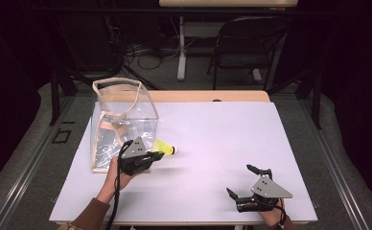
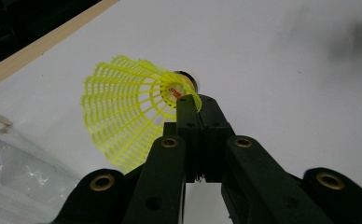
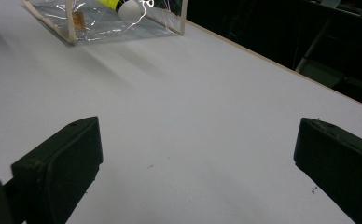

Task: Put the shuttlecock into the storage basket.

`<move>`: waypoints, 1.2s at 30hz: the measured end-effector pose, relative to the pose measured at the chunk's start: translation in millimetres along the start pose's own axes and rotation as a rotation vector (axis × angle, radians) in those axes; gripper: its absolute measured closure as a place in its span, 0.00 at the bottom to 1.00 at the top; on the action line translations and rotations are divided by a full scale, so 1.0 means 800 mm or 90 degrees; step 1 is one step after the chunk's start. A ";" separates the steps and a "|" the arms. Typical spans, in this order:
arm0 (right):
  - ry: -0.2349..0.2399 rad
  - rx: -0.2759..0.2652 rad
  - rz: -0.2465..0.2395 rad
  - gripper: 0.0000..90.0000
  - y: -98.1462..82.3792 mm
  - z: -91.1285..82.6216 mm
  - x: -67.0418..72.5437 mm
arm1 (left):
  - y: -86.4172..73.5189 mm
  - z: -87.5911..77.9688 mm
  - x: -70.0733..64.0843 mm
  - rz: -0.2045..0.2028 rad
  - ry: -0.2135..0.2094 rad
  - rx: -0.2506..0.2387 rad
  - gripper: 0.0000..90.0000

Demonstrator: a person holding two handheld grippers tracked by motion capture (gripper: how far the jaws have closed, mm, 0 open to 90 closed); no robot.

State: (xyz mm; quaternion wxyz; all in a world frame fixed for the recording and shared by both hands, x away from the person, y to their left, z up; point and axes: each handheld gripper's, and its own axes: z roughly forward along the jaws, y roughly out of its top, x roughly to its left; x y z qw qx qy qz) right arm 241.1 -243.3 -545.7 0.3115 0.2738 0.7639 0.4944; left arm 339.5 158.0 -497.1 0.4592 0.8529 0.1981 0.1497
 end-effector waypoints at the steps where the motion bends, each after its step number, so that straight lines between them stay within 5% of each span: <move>1: 0.001 -0.001 0.001 0.01 0.000 0.000 0.000 | 0.001 0.000 0.000 0.001 0.001 0.000 0.99; 36: -0.001 0.002 0.003 0.01 0.000 0.000 -0.001 | 0.031 -0.003 0.012 0.000 0.021 -0.015 0.99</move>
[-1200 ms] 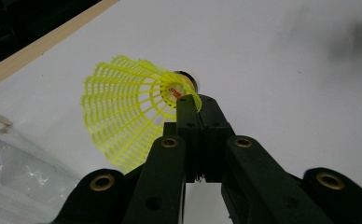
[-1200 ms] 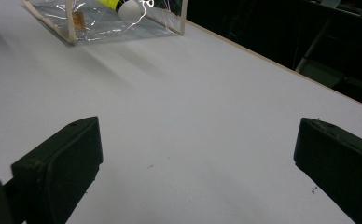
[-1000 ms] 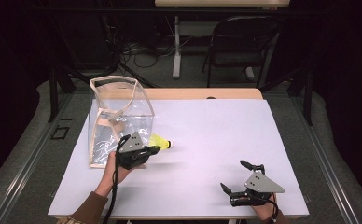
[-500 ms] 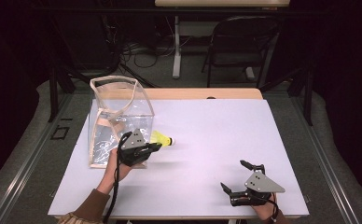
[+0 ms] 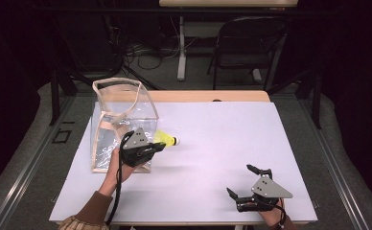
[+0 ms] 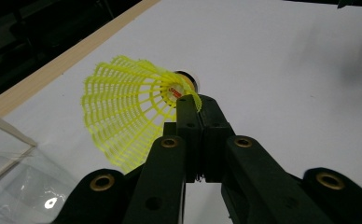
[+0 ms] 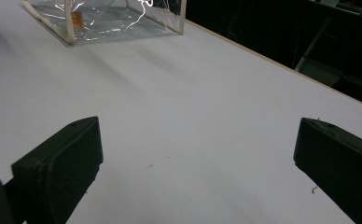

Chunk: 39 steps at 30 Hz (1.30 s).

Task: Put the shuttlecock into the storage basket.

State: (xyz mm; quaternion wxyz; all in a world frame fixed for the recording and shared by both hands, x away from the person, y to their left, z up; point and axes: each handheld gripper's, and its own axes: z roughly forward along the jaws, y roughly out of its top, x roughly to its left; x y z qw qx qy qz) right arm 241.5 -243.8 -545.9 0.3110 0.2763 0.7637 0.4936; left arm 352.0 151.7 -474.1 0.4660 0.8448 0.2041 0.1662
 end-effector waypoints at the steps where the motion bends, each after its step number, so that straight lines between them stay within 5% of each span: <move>1: 0.000 -0.001 0.001 0.01 0.000 0.000 0.000 | 0.001 0.000 0.001 0.000 -0.001 0.000 0.99; 39: -0.002 0.004 0.013 0.01 0.000 0.003 0.000 | 0.030 -0.007 0.007 0.021 0.013 0.000 0.99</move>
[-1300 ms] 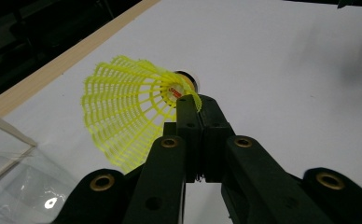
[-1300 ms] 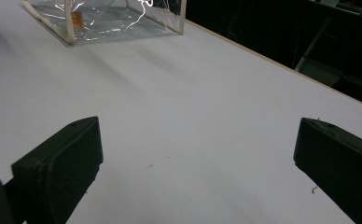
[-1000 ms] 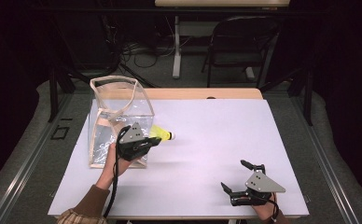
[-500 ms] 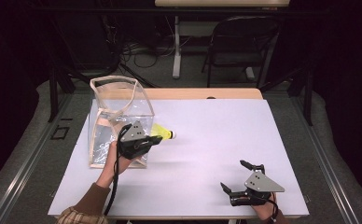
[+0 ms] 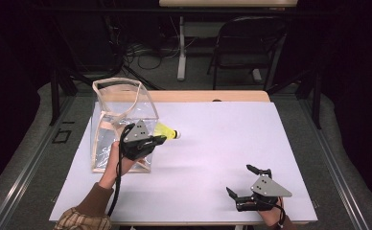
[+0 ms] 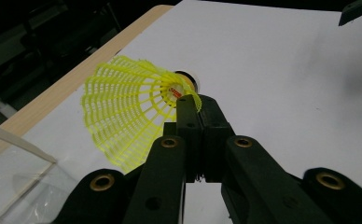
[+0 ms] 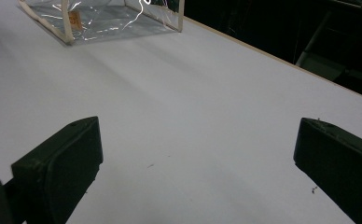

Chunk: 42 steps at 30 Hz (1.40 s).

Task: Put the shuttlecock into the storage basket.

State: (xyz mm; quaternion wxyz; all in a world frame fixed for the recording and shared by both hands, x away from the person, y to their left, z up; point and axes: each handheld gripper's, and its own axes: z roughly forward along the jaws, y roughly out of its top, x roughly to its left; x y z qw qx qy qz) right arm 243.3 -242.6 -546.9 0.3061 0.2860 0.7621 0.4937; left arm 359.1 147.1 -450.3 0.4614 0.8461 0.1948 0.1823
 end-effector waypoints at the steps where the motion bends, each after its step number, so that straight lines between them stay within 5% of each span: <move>1: 0.000 0.001 0.000 0.01 0.000 0.000 0.000 | 0.001 0.000 0.001 0.001 -0.001 0.000 0.99; 42: 0.000 0.002 0.000 0.01 0.000 0.001 0.000 | 0.051 -0.005 0.028 0.016 0.027 -0.020 0.99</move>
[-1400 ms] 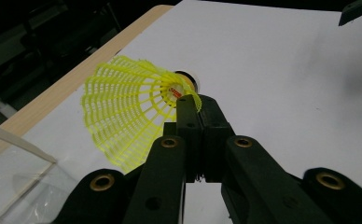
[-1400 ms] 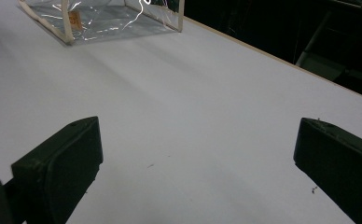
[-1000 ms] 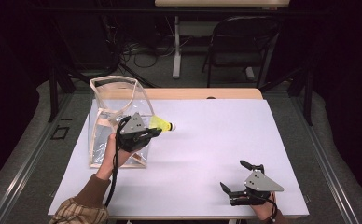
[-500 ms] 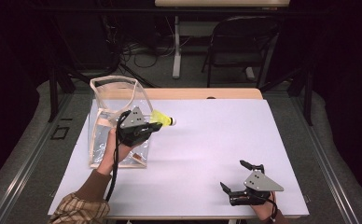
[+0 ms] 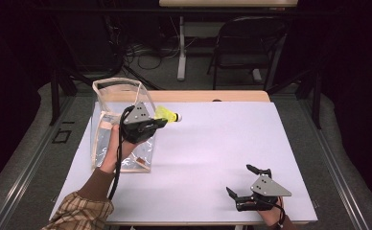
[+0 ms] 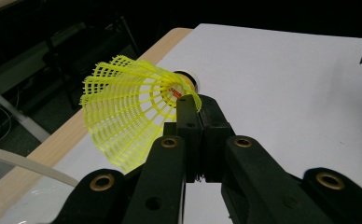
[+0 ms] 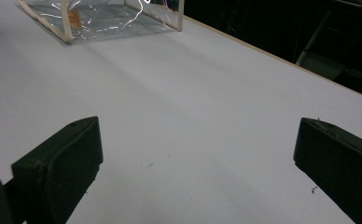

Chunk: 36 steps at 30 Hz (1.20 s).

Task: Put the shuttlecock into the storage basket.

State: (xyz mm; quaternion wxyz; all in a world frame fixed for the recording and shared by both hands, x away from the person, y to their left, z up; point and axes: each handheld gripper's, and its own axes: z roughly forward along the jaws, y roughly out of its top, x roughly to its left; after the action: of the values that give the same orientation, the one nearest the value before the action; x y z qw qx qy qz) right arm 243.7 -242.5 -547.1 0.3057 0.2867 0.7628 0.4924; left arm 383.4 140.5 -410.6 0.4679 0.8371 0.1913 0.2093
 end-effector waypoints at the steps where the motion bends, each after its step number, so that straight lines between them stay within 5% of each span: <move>1: 0.000 0.001 0.000 0.01 0.000 0.000 0.000 | 0.002 0.000 0.001 0.000 0.001 -0.001 0.99; 36: -0.002 0.005 0.003 0.01 0.000 0.000 -0.001 | 0.035 -0.009 0.027 0.005 0.031 -0.018 0.99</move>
State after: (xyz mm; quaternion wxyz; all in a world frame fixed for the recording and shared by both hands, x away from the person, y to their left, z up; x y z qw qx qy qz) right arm 243.8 -243.0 -547.1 0.3046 0.2906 0.7637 0.4894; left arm 400.9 143.3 -379.2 0.4742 0.8258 0.1960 0.2342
